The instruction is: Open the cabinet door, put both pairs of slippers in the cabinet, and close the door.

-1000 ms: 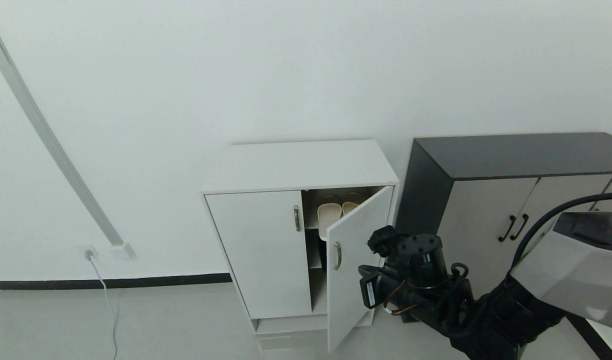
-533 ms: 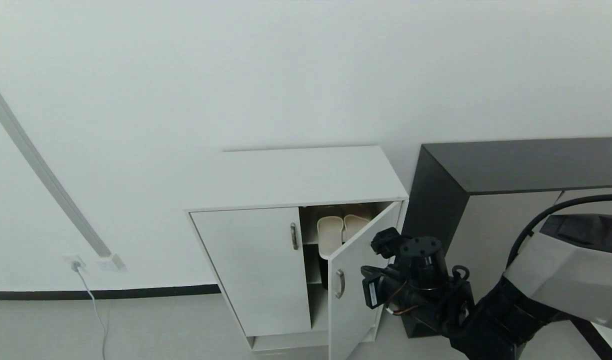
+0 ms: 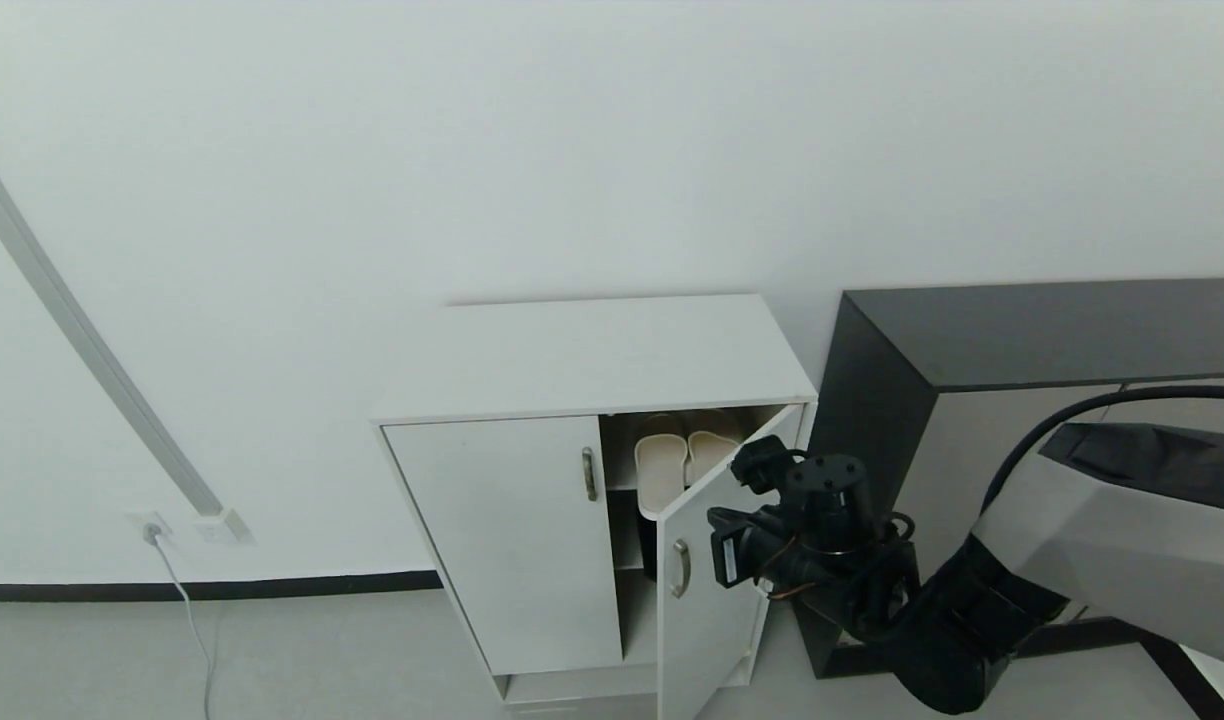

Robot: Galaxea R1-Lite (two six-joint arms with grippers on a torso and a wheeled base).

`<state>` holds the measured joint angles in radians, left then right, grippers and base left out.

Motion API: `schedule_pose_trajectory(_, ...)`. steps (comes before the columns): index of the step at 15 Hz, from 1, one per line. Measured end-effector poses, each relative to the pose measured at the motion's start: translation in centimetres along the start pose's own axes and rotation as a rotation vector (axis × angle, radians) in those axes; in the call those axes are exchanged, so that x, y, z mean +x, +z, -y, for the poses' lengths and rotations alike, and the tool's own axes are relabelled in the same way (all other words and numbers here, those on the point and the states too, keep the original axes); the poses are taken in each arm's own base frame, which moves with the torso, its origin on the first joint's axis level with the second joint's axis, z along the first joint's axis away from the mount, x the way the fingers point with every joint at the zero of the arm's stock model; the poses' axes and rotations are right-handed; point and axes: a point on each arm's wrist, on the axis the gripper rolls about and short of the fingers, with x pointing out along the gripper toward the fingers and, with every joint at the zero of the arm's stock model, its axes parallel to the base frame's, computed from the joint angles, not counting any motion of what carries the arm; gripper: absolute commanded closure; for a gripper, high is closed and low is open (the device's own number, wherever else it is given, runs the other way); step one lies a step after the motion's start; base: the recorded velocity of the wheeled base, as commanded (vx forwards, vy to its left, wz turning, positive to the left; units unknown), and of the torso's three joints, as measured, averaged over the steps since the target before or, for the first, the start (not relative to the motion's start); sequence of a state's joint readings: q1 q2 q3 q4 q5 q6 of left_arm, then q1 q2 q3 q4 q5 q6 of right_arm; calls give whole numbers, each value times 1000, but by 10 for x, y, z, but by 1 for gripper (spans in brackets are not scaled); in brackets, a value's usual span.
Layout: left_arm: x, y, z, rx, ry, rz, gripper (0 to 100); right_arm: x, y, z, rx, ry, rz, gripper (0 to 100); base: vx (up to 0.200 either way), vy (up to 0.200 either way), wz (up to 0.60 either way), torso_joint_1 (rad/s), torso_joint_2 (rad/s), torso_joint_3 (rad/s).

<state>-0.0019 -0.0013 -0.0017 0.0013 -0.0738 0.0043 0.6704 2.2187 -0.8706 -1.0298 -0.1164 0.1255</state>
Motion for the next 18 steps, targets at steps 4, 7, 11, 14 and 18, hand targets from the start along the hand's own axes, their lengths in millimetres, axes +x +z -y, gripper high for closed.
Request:
schedule_pose_trajectory(4,0,0,0,-1,1,0,100,20,2,6,9,-12,26,100,0,0,0,0,0,0)
schedule_pose_trajectory(7,0,0,0,-1,0,0,100,44,8,16,20,-33,60,100,0,0,0,0,0,0)
schedule_pose_trajectory(11,0,0,0,-1,0,0,100,69,10,27,25,-63,51,100,0,0,0,0,0,0)
schedule_pose_trajectory(14,0,0,0,-1,0,0,100,86,14,36,27,-81,83,100,0,0,0,0,0,0)
schedule_pose_trajectory(18,0,0,0,-1,0,0,100,98,15,44,30,-98,81,100,0,0,0,0,0,0)
